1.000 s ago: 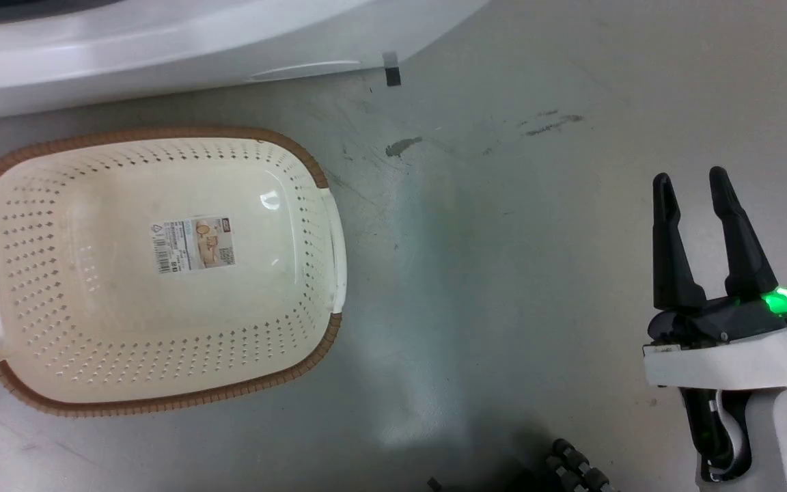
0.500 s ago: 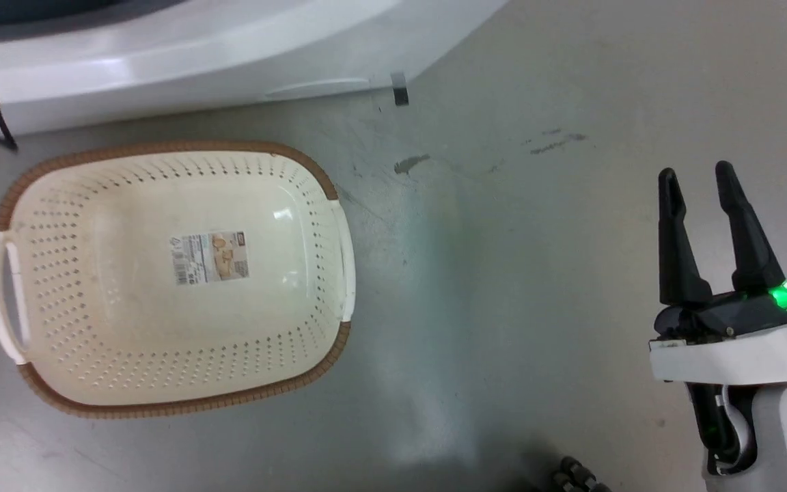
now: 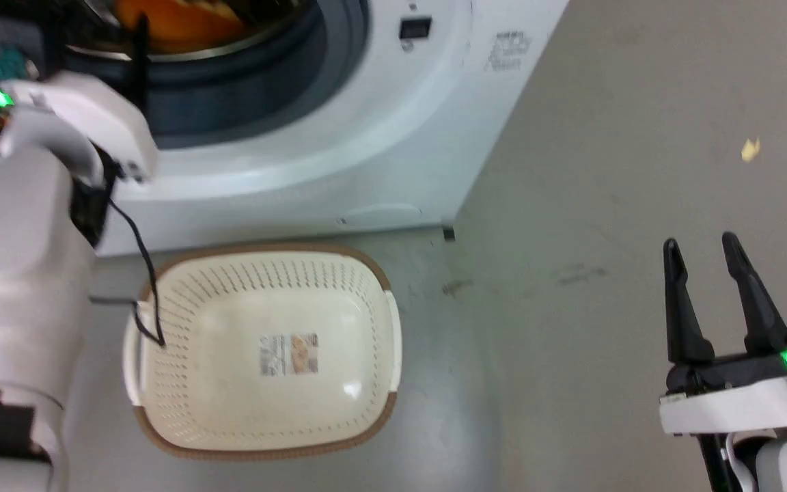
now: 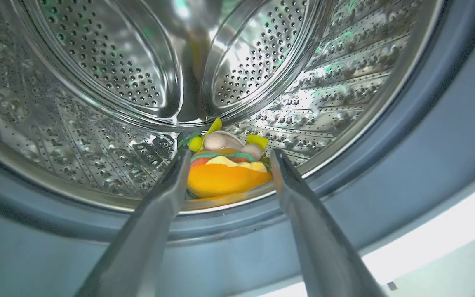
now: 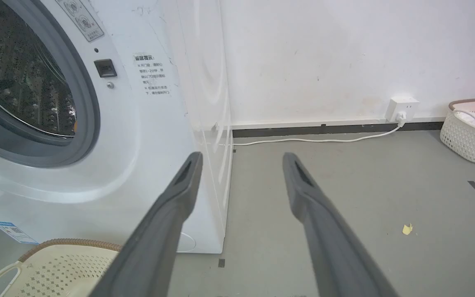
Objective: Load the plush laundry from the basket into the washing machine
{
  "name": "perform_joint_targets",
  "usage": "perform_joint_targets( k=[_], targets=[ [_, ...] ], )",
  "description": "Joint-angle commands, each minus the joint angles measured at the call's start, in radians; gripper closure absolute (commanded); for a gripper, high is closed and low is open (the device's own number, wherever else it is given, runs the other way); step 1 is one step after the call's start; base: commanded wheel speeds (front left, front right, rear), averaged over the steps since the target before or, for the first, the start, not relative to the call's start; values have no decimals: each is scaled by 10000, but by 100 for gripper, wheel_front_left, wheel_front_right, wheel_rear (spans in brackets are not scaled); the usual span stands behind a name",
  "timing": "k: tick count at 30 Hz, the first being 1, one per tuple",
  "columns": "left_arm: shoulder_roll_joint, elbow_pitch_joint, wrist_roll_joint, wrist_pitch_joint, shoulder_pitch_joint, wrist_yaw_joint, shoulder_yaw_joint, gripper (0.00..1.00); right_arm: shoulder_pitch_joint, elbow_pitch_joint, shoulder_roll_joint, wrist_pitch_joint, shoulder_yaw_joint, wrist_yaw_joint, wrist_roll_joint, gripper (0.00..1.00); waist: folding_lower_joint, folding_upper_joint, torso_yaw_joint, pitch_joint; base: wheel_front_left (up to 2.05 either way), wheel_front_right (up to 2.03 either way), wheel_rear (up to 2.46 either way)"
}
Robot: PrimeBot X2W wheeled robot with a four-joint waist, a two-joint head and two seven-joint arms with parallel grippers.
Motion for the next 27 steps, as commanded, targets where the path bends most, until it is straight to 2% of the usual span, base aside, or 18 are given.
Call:
perform_joint_targets(
  k=[1, 6, 13, 17, 22, 27],
  targets=[
    [-114, -218, -184, -168, 557, -34, 73, 0, 210, 32, 3, -44, -68, -9, -126, 0, 3, 0, 834, -1482, 0, 0, 0],
    [-403, -1815, -669, -354, 2421, 142, 618, 0, 699, 81, 3, -44, -192, -9, -350, 0, 3, 0, 1263, -2542, 0, 0, 0],
    [-612, -5633, -743, -363, 5762, 899, 1606, 0, 1273, 133, 3, -44, -239, -9, -466, 0, 3, 0, 1639, -3475, 0, 0, 0],
    [-883, -7329, -751, -364, 7630, 1108, 1862, 0, 1534, 172, 3, -44, -220, -9, -364, 0, 3, 0, 1793, -3825, 0, 0, 0],
    [-1278, -8507, -539, -364, 9561, 1463, 1800, 0, 1681, 232, 3, -44, -98, -9, -260, 0, 3, 0, 1883, -4132, 0, 0, 0],
    [-1552, -8955, -32, -365, 10807, 1771, 1658, 0, 1827, 311, 3, -44, 109, -9, -207, 0, 3, 0, 1881, -4333, 0, 0, 0]
  ],
)
